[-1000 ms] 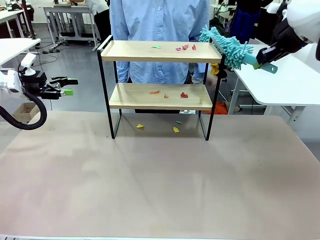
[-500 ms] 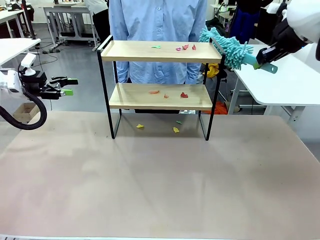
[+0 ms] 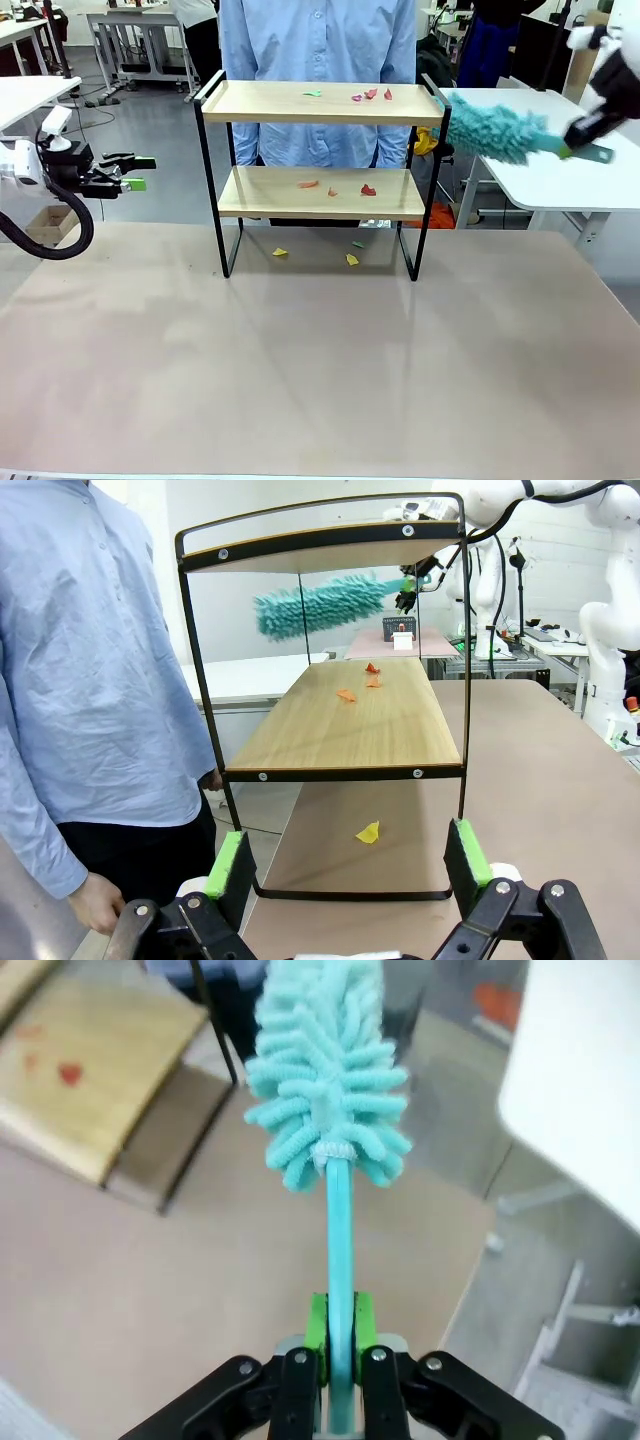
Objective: Clean the shelf.
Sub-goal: Clean the specific section of the Shelf indicated by the human with the Duster.
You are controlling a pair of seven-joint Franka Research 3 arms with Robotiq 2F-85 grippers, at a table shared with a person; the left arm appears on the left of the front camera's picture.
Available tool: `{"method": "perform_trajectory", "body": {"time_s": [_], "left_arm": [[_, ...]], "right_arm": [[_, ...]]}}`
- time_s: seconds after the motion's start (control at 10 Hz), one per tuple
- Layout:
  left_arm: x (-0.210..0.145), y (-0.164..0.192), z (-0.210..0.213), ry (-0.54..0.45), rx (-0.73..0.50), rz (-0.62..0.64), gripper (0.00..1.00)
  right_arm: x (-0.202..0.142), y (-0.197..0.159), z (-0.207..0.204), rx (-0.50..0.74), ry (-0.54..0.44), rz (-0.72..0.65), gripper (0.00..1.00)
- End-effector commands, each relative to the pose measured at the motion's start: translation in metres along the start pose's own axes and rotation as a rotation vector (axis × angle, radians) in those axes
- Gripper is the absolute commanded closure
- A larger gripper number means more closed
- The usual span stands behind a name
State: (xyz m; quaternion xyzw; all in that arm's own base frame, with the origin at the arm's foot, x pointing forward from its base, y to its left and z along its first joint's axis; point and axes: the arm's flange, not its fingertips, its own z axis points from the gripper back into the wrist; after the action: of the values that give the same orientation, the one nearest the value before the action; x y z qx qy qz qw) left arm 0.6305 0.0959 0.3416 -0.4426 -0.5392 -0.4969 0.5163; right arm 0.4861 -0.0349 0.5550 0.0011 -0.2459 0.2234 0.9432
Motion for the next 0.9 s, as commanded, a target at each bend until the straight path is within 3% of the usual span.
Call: {"method": "perform_trajectory", "body": {"time_s": [0.0,0.3,0.5,0.8], "left_arm": [[0.003,0.000,-0.001,0.006,0.000,-0.005,0.00],[0.003,0.000,-0.001,0.006,0.000,-0.005,0.00],[0.003,0.000,-0.001,0.006,0.000,-0.005,0.00],[0.003,0.000,-0.001,0.006,0.000,-0.005,0.00]], "right_arm": [[-0.033,0.001,0.028,-0.017,0.132,0.171,0.87],[-0.073,0.020,0.056,0.067,0.335,0.405,0.87],[-0.093,0.048,0.062,0.192,0.445,0.585,0.87],[-0.097,0.097,0.053,0.411,0.436,0.755,0.87]]}}
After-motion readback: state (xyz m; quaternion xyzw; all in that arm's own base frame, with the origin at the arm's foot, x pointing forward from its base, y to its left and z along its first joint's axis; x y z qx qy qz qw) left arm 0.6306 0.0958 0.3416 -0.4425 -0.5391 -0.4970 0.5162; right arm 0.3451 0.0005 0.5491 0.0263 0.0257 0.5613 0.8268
